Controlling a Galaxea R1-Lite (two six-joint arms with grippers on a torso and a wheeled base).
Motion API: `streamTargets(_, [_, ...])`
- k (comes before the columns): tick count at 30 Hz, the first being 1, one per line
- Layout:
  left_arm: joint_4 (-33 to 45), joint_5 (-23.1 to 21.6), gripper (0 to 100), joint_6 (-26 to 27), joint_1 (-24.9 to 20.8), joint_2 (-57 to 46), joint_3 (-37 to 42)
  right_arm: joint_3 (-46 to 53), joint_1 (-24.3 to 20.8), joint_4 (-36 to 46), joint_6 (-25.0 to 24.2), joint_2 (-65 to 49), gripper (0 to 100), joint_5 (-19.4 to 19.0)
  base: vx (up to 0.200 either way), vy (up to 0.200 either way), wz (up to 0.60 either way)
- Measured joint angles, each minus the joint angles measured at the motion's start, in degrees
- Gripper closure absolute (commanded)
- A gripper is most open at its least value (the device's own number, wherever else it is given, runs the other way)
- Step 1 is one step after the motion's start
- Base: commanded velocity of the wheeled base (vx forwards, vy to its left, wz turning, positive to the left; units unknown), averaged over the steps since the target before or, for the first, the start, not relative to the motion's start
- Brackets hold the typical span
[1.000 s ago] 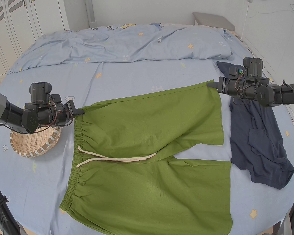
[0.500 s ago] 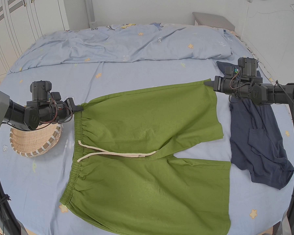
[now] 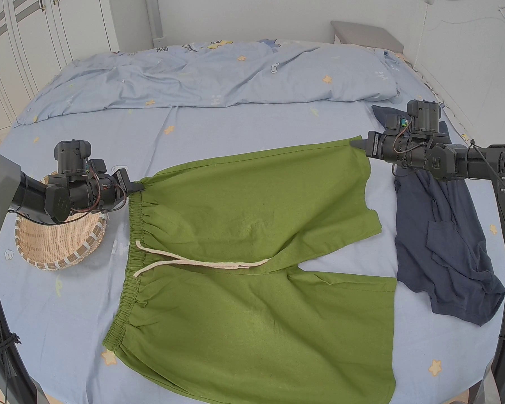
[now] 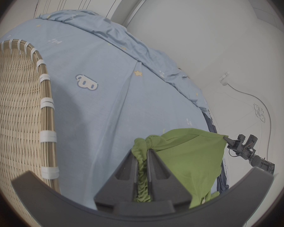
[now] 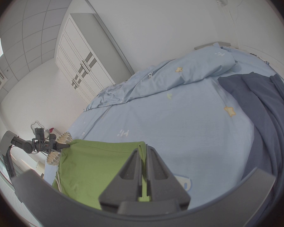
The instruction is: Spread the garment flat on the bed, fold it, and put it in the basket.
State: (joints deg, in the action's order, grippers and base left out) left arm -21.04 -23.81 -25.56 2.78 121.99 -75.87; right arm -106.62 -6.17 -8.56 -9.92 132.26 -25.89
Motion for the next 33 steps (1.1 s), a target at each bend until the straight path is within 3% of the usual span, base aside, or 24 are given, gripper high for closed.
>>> streamTargets(1, [0.0,0.02,100,0.0,0.0,0.06,-0.04,-0.07,0.0,0.0,0.0,0.07,0,0.01,0.0,0.0,0.0])
streamTargets(2, [0.07,0.24,0,0.02,0.0,0.15,-0.15,-0.11,0.02,-0.02,0.0,0.13,0,0.22,0.0,0.0,0.0])
streamTargets(19, [-1.29,0.44,0,1.21,-0.96,0.5,-0.89,2.97,0.11,1.1,-0.52,-0.87,0,0.52,0.0,0.0,0.0])
streamTargets(25, [-1.21,1.01,0,1.05,-1.38,-2.06,0.57,11.72,0.91,1.21,-1.38,-5.13,0,0.91,0.0,0.0,0.0])
streamTargets(33, [-1.16,1.21,0,-0.02,-1.99,-6.01,3.8,31.32,1.29,-2.11,-3.1,-12.63,0,0.79,0.0,0.0,0.0])
